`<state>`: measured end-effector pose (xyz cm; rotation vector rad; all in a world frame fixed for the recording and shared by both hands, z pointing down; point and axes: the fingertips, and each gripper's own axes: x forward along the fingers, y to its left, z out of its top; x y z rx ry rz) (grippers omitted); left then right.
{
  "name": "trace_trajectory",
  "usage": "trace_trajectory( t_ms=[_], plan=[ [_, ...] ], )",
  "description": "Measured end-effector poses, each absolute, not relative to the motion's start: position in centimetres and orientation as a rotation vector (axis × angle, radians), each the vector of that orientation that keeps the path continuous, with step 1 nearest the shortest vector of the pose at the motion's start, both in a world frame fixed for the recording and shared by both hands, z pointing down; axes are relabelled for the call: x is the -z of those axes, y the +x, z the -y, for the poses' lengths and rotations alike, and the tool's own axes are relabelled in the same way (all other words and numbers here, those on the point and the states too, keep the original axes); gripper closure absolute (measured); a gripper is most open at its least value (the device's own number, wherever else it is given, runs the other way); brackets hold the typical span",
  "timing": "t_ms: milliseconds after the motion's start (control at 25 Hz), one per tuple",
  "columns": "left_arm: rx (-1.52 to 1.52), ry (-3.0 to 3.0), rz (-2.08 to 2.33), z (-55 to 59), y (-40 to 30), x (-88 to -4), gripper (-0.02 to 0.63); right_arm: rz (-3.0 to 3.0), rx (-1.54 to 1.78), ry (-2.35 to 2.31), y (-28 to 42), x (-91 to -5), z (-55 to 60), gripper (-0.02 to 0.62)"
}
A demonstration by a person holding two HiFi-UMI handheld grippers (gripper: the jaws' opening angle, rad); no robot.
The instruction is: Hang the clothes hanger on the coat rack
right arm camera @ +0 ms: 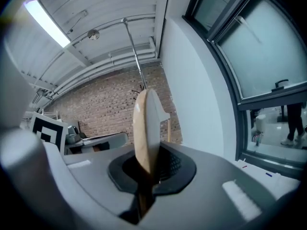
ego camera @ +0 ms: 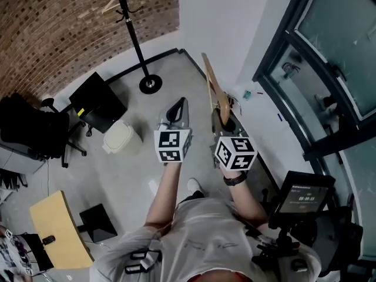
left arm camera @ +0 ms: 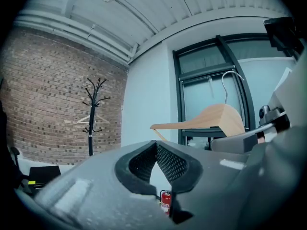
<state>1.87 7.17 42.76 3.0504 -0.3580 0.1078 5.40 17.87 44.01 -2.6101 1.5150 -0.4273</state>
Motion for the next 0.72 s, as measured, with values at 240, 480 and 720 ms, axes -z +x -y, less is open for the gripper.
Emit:
trace_trajectory(
  t_ms=[240, 480, 720],
  plan=[
    [-0.045, 3.065, 0.403, -4.0, 4.9, -42.6, 0.606, -1.554, 0.436, -2.583, 8.4, -45.0, -14.8, 0.591],
    [-0.013, 3.062, 0.493, 2.3, 9.5, -43.5, 0.606, -1.587, 0.438, -2.556, 15.8, -45.7, -8.6, 0.591],
    [0.079, 3.111, 0.513, 8.4, 16.8, -42.8, 0.606, -1.719, 0.465, -2.471, 22.6, -47.1, 0.0, 0.589]
  ],
)
